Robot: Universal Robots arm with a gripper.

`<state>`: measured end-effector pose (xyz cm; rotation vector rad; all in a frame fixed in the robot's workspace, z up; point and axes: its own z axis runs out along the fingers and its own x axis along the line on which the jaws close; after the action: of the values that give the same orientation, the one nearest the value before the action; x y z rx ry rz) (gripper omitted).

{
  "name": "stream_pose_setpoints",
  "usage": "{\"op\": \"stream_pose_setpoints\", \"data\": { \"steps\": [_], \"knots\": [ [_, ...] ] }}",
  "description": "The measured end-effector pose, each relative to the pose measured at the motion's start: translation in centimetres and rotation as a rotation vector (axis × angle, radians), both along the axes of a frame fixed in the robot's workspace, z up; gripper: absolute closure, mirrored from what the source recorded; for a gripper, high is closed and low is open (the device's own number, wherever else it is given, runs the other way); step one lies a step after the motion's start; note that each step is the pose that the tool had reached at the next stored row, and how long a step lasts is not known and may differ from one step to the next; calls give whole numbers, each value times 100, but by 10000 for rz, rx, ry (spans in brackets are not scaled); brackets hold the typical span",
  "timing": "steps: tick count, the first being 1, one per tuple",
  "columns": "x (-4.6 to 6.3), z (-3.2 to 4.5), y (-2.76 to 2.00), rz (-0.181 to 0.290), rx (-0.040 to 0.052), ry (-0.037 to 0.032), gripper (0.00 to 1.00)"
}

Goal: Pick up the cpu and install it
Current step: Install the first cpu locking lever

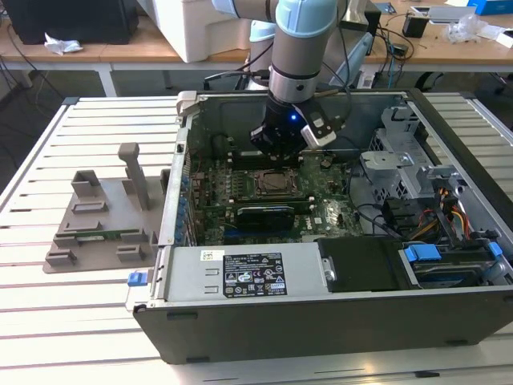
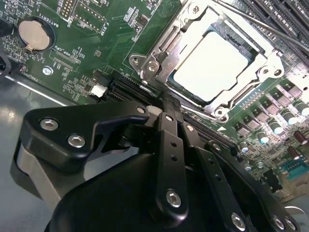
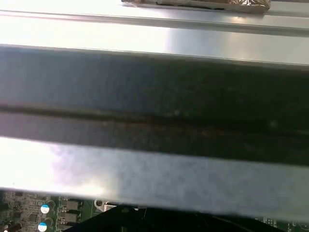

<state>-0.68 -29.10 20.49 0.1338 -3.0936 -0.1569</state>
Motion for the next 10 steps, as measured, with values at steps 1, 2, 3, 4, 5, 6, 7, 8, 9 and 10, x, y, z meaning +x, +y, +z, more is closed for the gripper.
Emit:
{"op": "stream_pose_setpoints", "data": {
  "steps": [1,2,3,4,5,6,7,8,9,10],
  "knots": [
    [0,1,-7,2,-17,3,89],
    [0,1,-19,0,-31,3,89],
    [0,-3,-27,-1,-53,1,89],
    [0,-8,-27,0,-78,3,89],
    [0,-12,-28,1,-103,5,89],
    [0,-16,-28,1,-131,6,89],
    [1,-21,-28,1,-164,9,89],
    [3,-24,-27,0,-187,10,89],
    [7,-25,-28,-2,-191,12,89],
    [13,-26,-26,-3,-194,13,89]
  ]
}}
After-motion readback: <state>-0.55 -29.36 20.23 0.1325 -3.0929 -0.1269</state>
